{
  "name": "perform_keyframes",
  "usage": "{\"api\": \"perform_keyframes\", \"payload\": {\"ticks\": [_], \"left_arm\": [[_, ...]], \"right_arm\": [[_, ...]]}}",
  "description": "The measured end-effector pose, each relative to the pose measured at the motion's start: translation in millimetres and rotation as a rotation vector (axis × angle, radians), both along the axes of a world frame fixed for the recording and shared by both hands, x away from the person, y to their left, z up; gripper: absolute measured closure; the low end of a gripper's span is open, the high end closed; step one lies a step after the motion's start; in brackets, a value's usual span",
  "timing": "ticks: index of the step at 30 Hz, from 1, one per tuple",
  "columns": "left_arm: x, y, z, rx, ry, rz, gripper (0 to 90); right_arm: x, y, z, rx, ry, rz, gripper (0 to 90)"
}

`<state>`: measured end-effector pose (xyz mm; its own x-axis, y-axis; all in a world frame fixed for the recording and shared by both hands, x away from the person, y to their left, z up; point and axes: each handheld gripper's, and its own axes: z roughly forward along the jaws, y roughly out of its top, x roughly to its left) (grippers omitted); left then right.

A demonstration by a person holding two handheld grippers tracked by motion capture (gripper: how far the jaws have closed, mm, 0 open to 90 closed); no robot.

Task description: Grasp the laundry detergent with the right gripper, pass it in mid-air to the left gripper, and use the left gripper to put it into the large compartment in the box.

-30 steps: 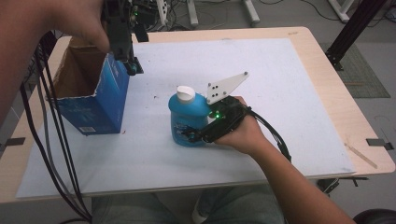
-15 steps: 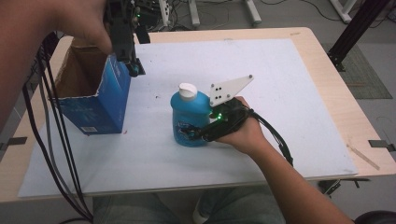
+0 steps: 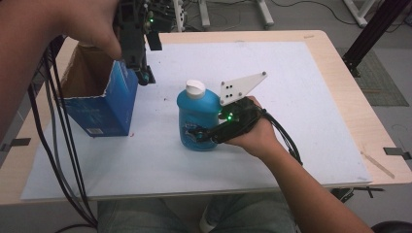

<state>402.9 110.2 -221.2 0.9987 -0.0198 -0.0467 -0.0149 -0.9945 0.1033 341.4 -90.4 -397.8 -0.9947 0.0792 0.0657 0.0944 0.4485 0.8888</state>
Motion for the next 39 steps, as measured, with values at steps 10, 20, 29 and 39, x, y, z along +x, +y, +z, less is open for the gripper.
{"api": "perform_keyframes", "payload": {"ticks": [10,20,29,39], "left_arm": [[-30.2,-13.8,8.4,0.007,0.007,-0.054,1.8],[-47.3,-18.6,12.5,0.002,0.019,-0.043,1.8],[-54.2,-24.5,9.7,-0.003,0.022,-0.017,1.8],[-60.9,-34.7,7.9,0.0,0.007,-0.012,1.8]], "right_arm": [[-0.4,8.9,26.5,-0.029,-0.016,0.038,45.1],[2.2,19.3,42.3,-0.049,-0.01,0.055,45.2],[0.6,32.5,52.2,-0.051,-0.008,0.094,45.2],[-0.2,43.2,54.0,-0.038,0.016,0.115,45.2]]}}
